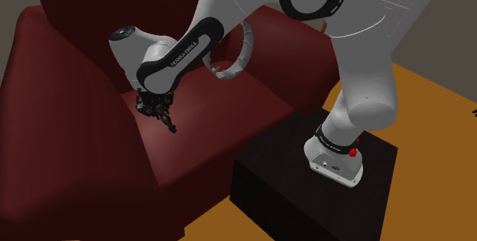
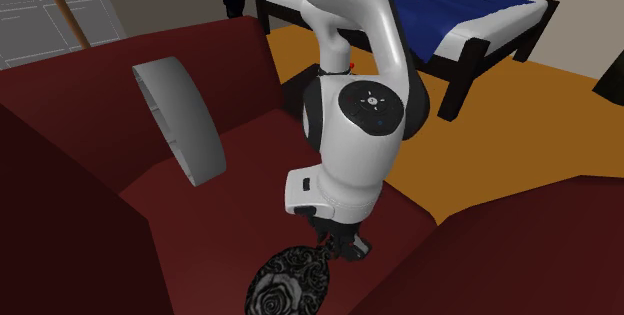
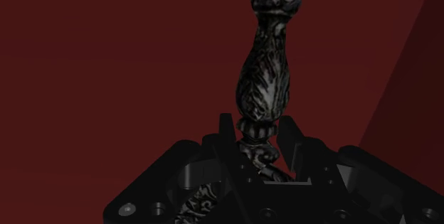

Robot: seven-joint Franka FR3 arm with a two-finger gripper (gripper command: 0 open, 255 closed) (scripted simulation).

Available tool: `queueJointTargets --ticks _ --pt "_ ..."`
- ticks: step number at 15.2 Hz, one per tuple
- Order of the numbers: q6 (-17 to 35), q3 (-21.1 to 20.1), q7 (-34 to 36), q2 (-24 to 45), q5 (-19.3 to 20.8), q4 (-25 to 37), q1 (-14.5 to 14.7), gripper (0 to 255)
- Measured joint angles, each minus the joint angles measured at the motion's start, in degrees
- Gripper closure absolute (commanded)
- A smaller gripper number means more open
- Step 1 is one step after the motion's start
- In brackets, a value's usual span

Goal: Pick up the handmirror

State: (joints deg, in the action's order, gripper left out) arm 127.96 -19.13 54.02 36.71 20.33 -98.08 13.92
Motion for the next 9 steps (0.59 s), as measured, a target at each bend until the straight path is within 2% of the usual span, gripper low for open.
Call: queueJointTargets --ticks 9 --pt "-4.32 -1.19 -1.44 -4.04 -1.8 0.5 -0.88 255"
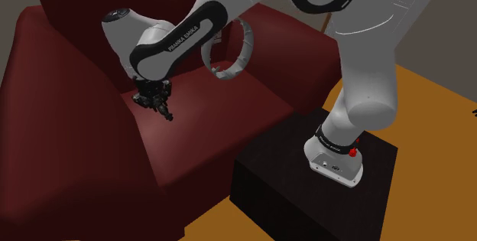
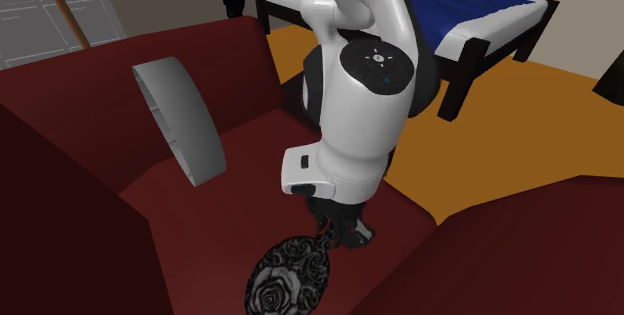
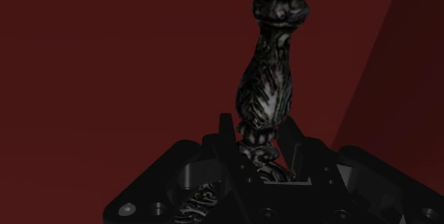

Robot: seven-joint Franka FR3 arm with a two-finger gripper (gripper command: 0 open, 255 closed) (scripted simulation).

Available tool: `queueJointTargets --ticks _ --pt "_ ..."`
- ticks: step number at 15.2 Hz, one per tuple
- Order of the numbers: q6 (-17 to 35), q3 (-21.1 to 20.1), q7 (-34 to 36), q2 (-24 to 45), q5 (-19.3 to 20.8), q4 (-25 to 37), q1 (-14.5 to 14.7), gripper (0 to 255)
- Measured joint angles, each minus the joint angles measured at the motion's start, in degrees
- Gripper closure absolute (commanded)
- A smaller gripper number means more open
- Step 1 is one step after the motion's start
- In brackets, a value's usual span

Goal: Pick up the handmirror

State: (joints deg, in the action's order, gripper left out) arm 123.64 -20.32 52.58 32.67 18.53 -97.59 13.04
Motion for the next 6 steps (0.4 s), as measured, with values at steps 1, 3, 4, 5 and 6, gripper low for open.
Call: queueJointTargets --ticks 1,3,4,5,6 --pt "-0.48 -0.15 -0.13 -0.54 -0.22 -0.03 -0.09 255" --pt "-1.58 -0.4 -0.47 -1.47 -0.65 0.2 -0.28 255" --pt "-2.09 -0.53 -0.58 -1.93 -0.85 0.27 -0.33 255" --pt "-2.59 -0.67 -0.65 -2.35 -1.04 0.37 -0.35 255" --pt "-2.96 -0.74 -0.74 -2.57 -1.16 0.54 -0.37 255"
